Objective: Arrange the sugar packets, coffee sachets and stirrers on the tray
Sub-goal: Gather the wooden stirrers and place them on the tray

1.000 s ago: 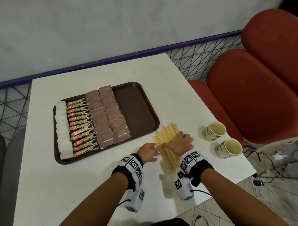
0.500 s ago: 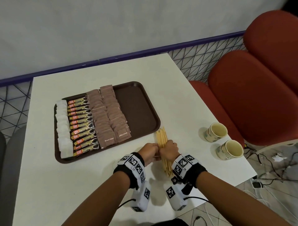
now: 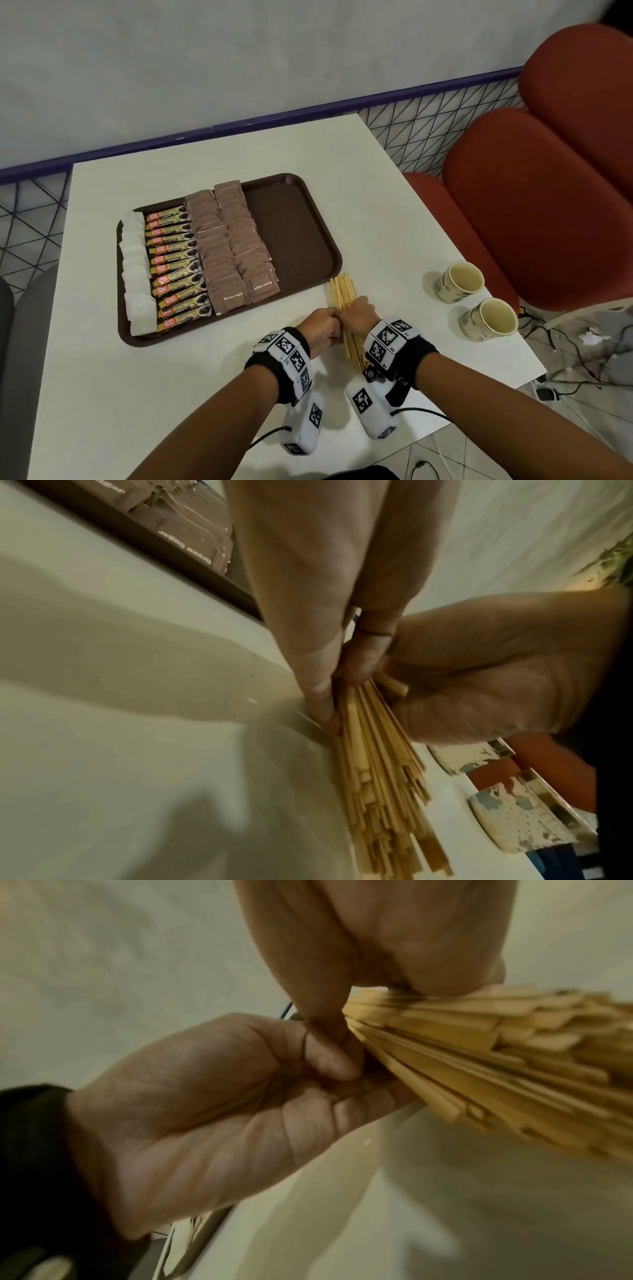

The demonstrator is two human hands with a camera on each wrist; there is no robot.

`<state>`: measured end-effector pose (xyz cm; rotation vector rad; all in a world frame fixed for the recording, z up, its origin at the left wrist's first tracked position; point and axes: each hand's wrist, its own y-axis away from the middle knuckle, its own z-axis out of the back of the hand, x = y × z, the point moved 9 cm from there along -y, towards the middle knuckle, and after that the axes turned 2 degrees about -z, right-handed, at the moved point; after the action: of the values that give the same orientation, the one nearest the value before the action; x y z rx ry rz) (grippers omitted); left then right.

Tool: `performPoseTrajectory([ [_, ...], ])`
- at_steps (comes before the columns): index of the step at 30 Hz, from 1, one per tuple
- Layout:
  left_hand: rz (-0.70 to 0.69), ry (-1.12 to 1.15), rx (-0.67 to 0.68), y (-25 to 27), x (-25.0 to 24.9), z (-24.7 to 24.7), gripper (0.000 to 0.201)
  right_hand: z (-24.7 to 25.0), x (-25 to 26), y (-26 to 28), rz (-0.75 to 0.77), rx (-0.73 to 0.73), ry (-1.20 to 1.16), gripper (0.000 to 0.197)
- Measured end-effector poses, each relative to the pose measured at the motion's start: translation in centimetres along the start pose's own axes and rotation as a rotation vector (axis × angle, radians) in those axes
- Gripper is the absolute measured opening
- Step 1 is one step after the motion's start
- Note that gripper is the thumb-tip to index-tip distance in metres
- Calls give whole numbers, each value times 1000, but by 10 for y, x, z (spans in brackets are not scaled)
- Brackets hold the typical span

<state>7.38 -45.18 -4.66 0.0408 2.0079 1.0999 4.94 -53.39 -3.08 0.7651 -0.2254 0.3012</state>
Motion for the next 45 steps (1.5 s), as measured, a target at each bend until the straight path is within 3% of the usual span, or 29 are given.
performPoseTrajectory([
  [2,-5,-16,2,1,-1,-1,41,0,-1,-3,12,16,-15,45],
  [4,-10,-8,5,2,-2,-2,43,-2,2,-3,63,96,-65,25],
  [8,-16,7,13,4,0,-1,50,1,-2,-2,83,134,-105,22],
  [12,-38,28,53,12,-4,2,55,-10,-2,-15,117,187,-141,59],
  [17,-57,103,111,19,-14,-2,59,-27,-20,-60,217,212,-300,74],
  [19,-97,140,118,21,-18,-5,59,-17,-14,-47,282,216,-345,68],
  [22,-166,140,20,25,-20,7,56,10,7,-4,372,219,-461,27],
  [25,-253,-160,-87,31,-27,27,63,18,18,11,364,295,-641,25],
  [29,-235,-316,44,41,-33,28,81,12,43,25,330,412,-839,19],
  [32,-315,-294,87,52,-48,29,62,3,72,46,376,478,-939,31],
  [35,-389,-359,13,61,-59,44,44,-10,93,62,426,544,-936,42],
  [39,-375,-400,-97,62,-56,67,17,-20,110,72,461,609,-935,46],
  [42,-406,-326,-182,65,-58,80,16,-16,125,77,583,526,-803,38],
  [45,-415,-257,-183,69,-59,82,11,-11,133,77,642,471,-787,41],
])
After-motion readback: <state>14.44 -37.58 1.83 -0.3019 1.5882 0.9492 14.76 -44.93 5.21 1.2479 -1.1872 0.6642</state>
